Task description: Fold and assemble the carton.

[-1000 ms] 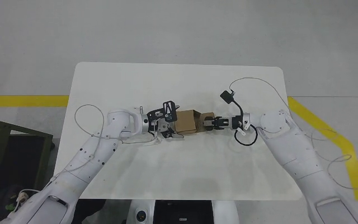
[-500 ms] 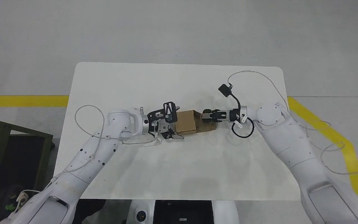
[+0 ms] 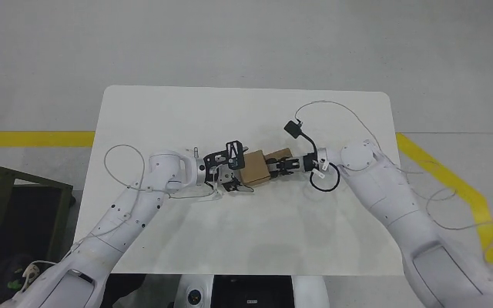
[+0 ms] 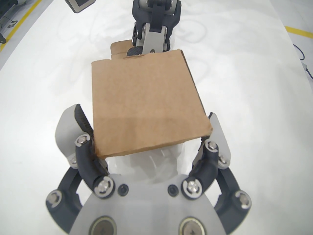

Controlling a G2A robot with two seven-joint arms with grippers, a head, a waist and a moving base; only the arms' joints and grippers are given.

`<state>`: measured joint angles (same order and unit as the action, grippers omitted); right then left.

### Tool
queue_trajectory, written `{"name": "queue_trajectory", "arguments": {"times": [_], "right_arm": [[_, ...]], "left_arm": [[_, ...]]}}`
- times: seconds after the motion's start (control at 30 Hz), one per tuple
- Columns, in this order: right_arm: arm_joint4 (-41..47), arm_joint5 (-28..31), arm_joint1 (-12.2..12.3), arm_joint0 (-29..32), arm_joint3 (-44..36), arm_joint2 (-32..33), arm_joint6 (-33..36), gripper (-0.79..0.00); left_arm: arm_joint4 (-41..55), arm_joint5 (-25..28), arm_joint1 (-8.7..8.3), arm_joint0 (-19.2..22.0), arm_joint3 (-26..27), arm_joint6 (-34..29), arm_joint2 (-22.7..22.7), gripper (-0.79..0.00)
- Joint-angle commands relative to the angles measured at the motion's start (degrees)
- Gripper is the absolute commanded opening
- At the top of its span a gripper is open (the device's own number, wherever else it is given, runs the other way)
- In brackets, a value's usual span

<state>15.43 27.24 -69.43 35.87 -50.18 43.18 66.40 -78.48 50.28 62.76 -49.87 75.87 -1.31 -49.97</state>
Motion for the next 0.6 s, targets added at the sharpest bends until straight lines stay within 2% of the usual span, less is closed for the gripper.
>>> {"name": "queue_trajectory", "arguments": {"times": [0.0,0.33,0.57], "right_arm": [[0.45,0.06,-0.41,-0.27,0.4,-0.51,0.43,-0.785],[1.54,1.54,-1.73,-1.67,3.27,-1.31,1.79,-0.785],[1.69,2.26,-0.75,-2.44,4.68,1.25,4.28,-0.785]], "left_arm": [[-0.04,0.13,0.03,0.01,-0.04,0.02,-0.02,0.0],[-0.37,0.39,0.15,-0.03,-0.1,0.02,-0.18,0.0],[-0.22,0.22,0.16,-0.35,-0.19,0.17,-0.62,0.0]]}}
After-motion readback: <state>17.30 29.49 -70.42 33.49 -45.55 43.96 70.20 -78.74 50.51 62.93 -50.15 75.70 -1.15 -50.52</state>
